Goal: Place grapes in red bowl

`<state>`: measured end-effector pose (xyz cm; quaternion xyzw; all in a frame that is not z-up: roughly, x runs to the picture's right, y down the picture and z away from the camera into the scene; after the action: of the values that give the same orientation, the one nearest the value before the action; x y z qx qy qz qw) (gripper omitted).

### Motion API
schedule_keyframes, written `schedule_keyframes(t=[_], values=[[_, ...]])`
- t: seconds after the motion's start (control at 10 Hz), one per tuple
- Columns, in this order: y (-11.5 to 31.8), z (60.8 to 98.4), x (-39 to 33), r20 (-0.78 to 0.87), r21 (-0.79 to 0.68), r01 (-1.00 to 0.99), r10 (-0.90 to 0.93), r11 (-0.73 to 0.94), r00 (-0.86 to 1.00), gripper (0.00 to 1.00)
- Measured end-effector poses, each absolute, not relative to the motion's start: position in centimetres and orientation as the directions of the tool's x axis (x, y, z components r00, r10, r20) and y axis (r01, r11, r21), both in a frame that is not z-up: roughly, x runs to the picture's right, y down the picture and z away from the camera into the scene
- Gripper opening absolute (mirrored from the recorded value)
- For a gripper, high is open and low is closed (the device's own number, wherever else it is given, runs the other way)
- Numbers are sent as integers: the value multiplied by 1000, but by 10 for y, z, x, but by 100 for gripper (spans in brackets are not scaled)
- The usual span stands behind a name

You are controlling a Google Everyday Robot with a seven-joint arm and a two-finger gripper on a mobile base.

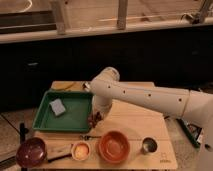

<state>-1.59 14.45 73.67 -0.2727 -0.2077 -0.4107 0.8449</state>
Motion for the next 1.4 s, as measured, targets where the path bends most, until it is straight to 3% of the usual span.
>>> schedule_keyframes(t=[1.4], values=[[231,728,34,620,-377,762,-468,527,630,2]])
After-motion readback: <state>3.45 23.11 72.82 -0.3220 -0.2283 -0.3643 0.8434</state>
